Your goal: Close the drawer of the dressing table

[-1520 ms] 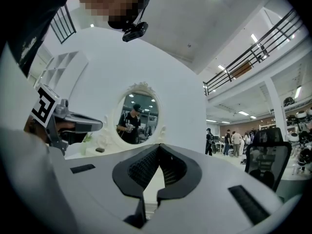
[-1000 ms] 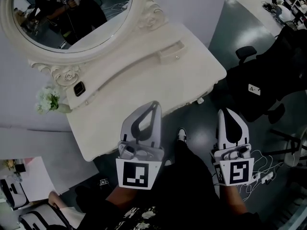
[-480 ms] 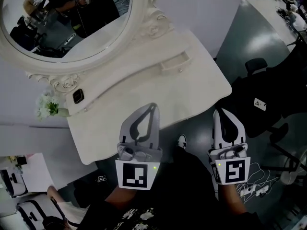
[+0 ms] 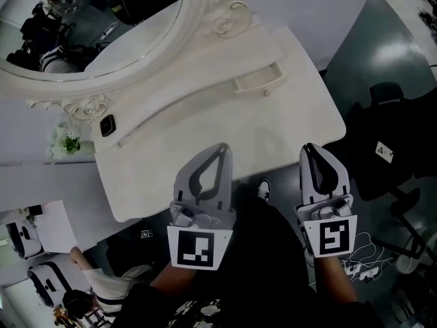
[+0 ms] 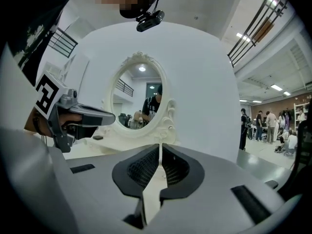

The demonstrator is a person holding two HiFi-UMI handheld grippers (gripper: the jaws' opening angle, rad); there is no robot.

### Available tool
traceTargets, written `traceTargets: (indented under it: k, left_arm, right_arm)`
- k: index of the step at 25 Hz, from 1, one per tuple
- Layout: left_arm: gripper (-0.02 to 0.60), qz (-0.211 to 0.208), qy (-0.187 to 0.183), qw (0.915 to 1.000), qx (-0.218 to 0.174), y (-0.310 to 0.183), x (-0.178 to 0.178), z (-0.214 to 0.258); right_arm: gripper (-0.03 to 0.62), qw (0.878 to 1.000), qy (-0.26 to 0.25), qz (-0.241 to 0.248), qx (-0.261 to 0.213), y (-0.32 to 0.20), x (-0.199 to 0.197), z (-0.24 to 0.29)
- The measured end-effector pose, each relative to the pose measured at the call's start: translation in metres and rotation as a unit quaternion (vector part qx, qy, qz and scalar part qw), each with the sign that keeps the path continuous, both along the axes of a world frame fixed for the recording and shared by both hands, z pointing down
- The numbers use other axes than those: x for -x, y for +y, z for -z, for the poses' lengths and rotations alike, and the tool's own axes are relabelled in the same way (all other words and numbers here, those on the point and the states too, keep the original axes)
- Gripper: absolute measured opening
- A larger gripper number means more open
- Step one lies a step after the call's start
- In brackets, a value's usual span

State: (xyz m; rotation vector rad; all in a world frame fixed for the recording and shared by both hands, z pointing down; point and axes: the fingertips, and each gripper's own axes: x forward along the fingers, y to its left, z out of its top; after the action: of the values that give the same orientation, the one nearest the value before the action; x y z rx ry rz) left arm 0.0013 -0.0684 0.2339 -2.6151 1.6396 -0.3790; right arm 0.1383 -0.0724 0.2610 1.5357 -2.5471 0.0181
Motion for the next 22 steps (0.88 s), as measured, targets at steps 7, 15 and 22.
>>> traceTargets:
  k: [7,15,22]
  left_arm:
    - [0.002,0.011,-0.001,0.9995,0.029,-0.026,0.005,-0.033]
    - [0.002,0.002,-0.005,0.9977,0.067,-0.051,0.009,-0.079]
    - [0.002,-0.01,0.016,0.9961,0.086,-0.065,0.007,-0.105]
  right_arm:
    - [0.113,0.999,0.012,0.002,0.032,-0.027,0.005,-0.047]
    - [0.129,0.998,0.005,0.012,0.058,-0.072,0.025,-0.085]
    - [0.153,0.995,0.02,0.006,0.101,-0.111,0.038,-0.129]
